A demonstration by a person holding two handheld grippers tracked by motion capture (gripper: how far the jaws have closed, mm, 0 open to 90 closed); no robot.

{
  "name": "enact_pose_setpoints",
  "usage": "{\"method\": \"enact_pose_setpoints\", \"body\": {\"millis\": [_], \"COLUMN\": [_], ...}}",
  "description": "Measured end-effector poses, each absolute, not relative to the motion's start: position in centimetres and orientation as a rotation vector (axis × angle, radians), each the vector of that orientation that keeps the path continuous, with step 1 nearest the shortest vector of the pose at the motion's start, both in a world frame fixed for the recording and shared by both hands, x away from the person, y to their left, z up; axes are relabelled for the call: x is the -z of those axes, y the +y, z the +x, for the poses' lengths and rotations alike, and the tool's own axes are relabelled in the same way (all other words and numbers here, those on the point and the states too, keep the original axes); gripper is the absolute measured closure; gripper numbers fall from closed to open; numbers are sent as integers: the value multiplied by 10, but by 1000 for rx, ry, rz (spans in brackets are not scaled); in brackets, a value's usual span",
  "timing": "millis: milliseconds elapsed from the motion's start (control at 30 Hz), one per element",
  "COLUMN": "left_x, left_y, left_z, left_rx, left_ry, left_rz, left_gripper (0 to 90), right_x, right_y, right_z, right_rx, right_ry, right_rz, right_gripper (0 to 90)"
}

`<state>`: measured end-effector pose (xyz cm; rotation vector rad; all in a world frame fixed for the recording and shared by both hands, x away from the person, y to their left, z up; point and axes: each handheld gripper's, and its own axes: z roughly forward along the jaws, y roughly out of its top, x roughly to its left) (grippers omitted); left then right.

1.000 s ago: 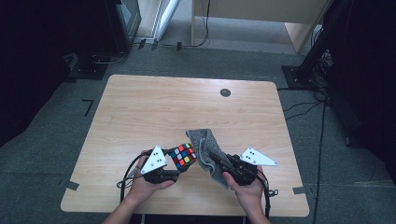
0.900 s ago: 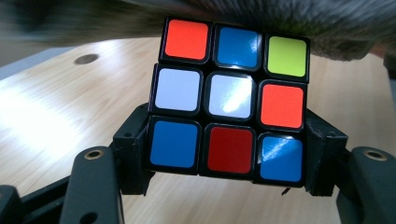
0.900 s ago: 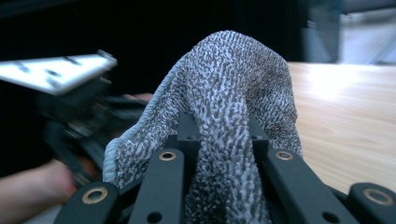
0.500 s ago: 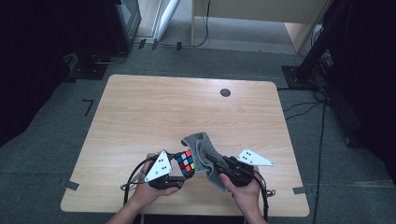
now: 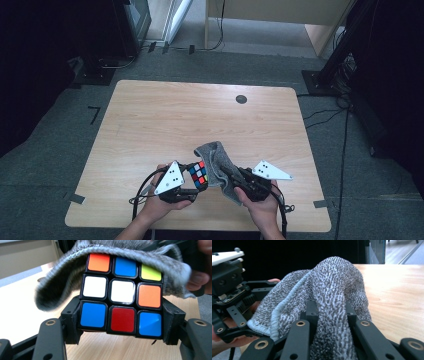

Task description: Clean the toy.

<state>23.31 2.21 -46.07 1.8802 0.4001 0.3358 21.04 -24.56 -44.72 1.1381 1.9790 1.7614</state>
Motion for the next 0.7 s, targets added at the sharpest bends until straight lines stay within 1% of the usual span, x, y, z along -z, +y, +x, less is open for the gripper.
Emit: {"method": "enact_pose_setpoints", "body": {"millis": [67, 167, 267, 367, 500, 533, 633, 700], "left_x": [462, 461, 460, 460, 463, 463, 461, 460], "left_y": [20, 22, 24, 24, 23, 23, 25, 27], "left_z": [233, 233, 232, 233, 235, 236, 234, 233], "left_rx": [-362, -357, -349, -347, -342, -339, -337, -329], "left_ry": [400, 400, 399, 399, 405, 408, 399, 378], "left_rz": [1906, 1891, 1871, 1873, 1899, 1898, 1873, 1849], "left_gripper": [341, 341, 341, 341, 341, 341, 341, 341], "right_x": [441, 436, 442, 450, 446, 444, 440, 441], "right_y": [-241, -233, -239, -247, -245, -244, -241, -242], "right_z": [206, 201, 207, 214, 214, 213, 209, 211], "right_rx": [-1807, -1792, -1799, -1789, -1780, -1807, -1862, -1855], "right_ry": [1994, 1996, 1980, 1986, 2019, 2027, 2018, 2002], "right_rz": [1076, 1027, 1097, 1185, 1173, 1166, 1161, 1182], "right_gripper": [742, 735, 724, 695, 661, 663, 725, 742]}}
